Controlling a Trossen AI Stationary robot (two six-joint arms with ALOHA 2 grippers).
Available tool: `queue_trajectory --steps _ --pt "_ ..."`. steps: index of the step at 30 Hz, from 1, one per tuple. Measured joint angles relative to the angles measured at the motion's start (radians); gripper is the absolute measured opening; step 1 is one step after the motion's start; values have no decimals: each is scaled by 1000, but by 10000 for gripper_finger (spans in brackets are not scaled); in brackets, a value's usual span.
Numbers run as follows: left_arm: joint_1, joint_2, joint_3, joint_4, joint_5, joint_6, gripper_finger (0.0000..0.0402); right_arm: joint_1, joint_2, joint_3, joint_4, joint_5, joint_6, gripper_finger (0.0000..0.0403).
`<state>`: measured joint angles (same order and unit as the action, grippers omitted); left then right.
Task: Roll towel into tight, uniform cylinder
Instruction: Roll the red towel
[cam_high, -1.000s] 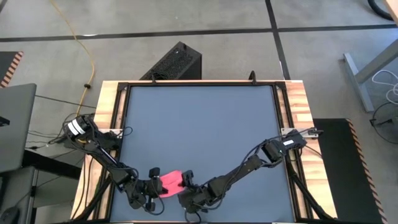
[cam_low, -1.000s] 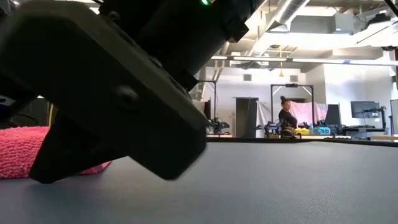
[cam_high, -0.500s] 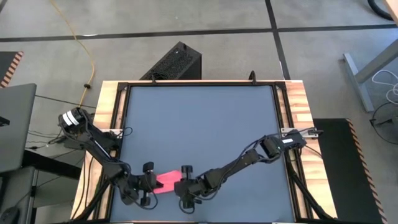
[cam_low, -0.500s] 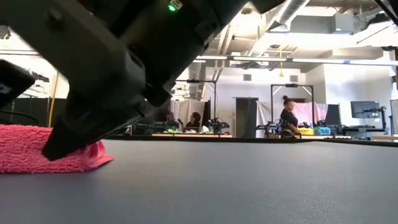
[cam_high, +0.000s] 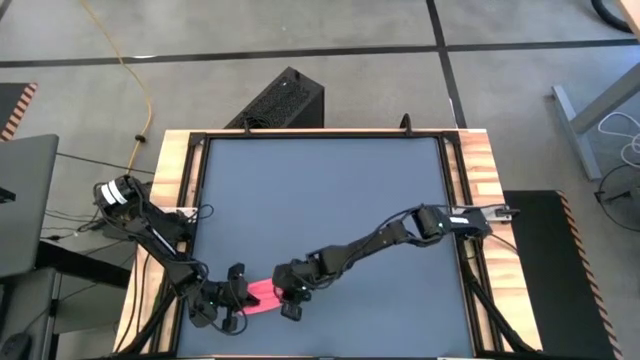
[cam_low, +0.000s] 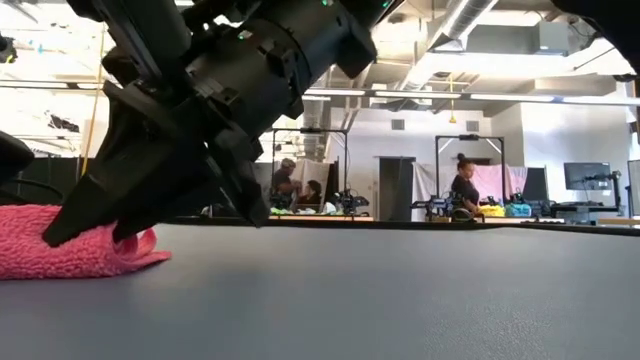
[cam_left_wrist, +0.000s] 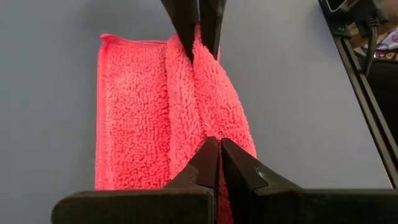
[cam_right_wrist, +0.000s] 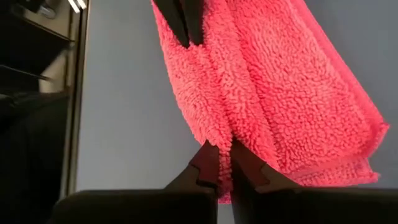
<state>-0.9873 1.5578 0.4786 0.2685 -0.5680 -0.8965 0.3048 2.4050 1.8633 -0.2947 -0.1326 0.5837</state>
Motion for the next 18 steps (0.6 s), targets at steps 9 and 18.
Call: queue_trajectory --steps 9,18 --pt "-4 -31 0 -73 -62 25 0 -47 2 -1 0 -104 75 34" --pt "-9 -246 -2 -210 -88 91 3 -66 2 -2 -5 -114 67 34"
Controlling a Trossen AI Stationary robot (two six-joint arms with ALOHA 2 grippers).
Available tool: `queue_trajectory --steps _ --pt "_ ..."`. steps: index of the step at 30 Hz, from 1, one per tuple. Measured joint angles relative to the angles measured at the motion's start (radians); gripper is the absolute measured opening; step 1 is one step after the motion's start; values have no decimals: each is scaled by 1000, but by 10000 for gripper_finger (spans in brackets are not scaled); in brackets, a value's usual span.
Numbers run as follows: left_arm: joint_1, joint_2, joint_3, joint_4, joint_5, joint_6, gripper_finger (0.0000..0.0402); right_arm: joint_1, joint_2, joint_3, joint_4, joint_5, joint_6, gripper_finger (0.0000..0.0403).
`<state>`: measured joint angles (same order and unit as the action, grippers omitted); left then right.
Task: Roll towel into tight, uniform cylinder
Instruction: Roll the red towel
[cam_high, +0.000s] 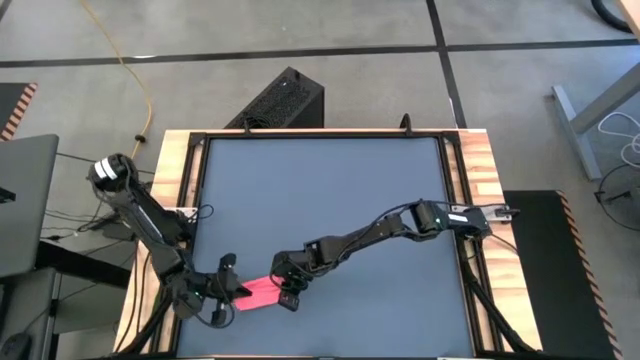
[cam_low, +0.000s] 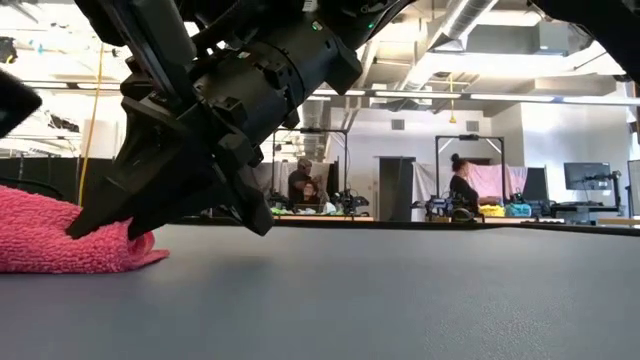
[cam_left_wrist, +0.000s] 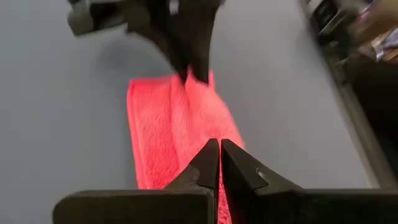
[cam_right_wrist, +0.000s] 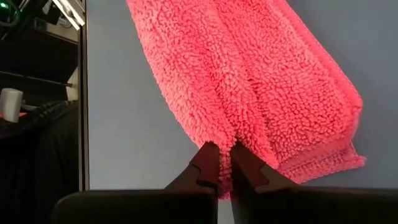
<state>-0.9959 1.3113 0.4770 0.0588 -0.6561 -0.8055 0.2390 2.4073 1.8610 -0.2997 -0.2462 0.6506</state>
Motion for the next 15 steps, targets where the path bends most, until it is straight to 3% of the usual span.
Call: queue_trajectory --steps 7,15 --pt "-22 -96 1 -10 -75 42 1 -20 0 0 -1 -30 11 33" --pt "-23 49 1 96 -72 78 9 -36 2 -2 14 -72 55 33"
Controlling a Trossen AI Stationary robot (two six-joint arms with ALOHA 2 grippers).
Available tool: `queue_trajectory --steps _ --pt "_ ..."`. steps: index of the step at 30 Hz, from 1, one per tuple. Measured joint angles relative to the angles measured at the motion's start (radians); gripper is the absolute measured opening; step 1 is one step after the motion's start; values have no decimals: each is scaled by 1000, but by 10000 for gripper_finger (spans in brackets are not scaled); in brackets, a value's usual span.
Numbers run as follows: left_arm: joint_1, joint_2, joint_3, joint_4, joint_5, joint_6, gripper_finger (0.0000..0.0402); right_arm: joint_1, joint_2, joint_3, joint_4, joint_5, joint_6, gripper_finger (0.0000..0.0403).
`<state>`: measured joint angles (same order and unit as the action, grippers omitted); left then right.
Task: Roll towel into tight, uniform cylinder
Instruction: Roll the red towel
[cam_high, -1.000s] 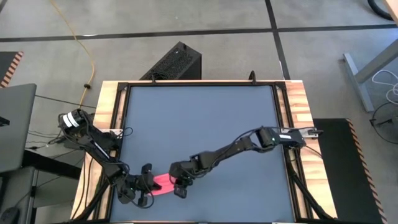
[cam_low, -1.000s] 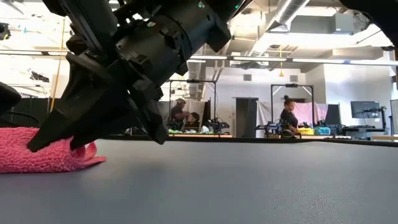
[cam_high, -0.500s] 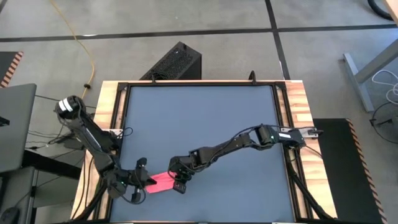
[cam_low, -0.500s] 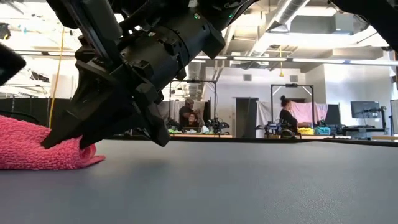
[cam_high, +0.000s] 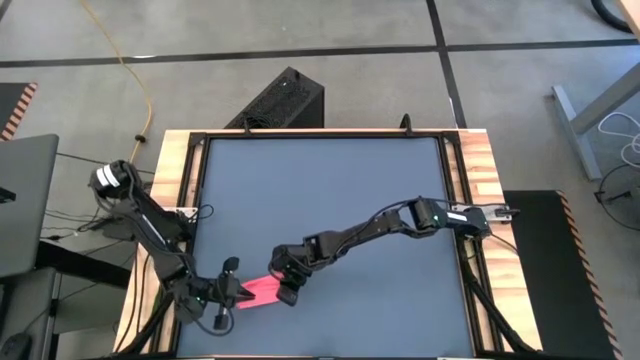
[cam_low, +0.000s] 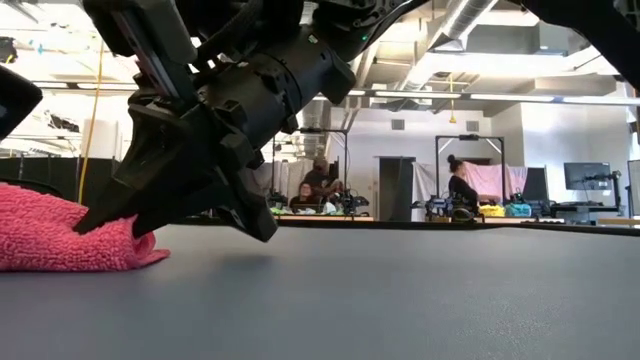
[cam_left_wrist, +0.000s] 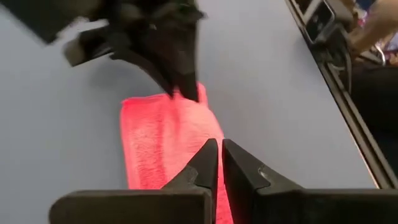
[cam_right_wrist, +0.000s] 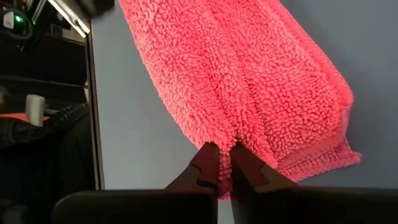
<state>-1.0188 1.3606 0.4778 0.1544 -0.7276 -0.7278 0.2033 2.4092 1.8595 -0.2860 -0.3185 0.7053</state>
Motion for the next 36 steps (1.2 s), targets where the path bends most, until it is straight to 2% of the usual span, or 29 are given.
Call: queue_trajectory --steps 7,14,19,24,30,36 --pt "0 115 1 144 76 184 64 -10 0 0 21 -6 29 33" --pt "1 179 1 132 30 213 140 -10 0 0 27 -2 28 34" --pt "1 200 2 123 35 227 174 -10 0 0 31 -12 28 34" --pt "1 183 2 123 37 222 176 -10 0 0 32 -14 25 34" --pt "-19 101 7 84 32 245 169 -10 0 0 32 -17 21 36" --pt "-40 91 8 -39 24 134 168 -10 0 0 33 -19 19 36"
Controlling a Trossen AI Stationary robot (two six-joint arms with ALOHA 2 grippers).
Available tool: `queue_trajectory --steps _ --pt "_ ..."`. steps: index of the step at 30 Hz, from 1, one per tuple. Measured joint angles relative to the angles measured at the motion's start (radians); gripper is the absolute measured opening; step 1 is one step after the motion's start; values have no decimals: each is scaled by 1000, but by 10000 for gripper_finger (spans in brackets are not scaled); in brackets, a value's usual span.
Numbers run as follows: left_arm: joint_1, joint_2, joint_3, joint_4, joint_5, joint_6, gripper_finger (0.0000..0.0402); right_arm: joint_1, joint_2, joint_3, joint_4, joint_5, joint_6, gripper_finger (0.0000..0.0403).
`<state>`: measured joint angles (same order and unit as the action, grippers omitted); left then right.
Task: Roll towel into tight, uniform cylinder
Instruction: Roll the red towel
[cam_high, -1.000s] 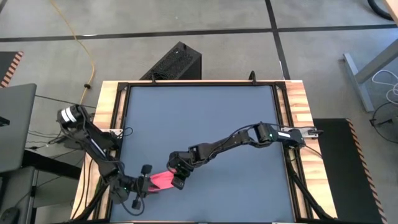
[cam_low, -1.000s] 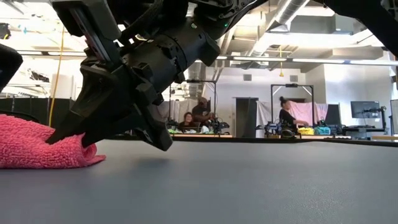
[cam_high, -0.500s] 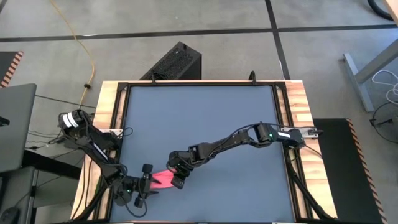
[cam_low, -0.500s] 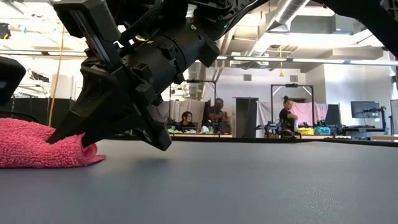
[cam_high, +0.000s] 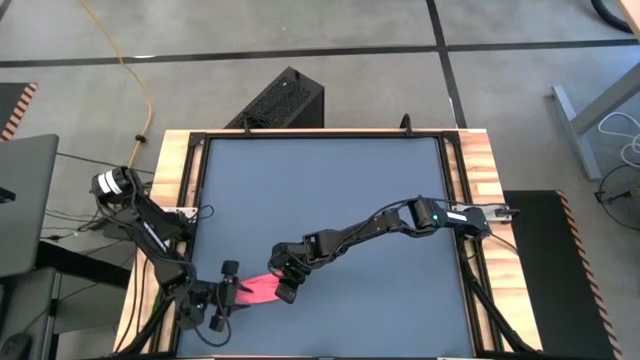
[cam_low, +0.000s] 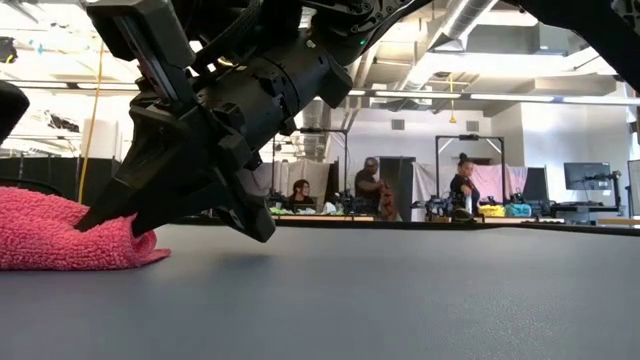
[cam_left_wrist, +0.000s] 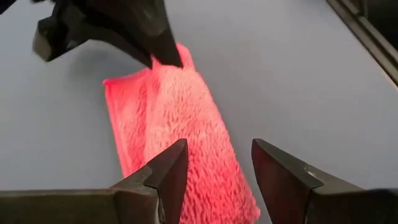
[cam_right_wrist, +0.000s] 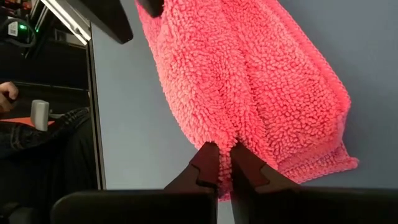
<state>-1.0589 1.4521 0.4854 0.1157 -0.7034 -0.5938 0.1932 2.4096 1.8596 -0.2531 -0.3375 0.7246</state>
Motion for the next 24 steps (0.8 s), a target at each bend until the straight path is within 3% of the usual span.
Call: queue_trajectory --steps 8,15,20,24 --pt "-14 0 0 -40 -19 -11 168 0 0 0 0 -1 -3 37" --pt "-15 0 0 -115 35 -107 168 0 0 1 0 -1 -2 37" --pt "-15 6 0 -130 16 -177 167 0 0 1 0 -1 1 37" --pt "-13 7 0 -136 12 -243 133 0 0 1 0 -1 12 37"
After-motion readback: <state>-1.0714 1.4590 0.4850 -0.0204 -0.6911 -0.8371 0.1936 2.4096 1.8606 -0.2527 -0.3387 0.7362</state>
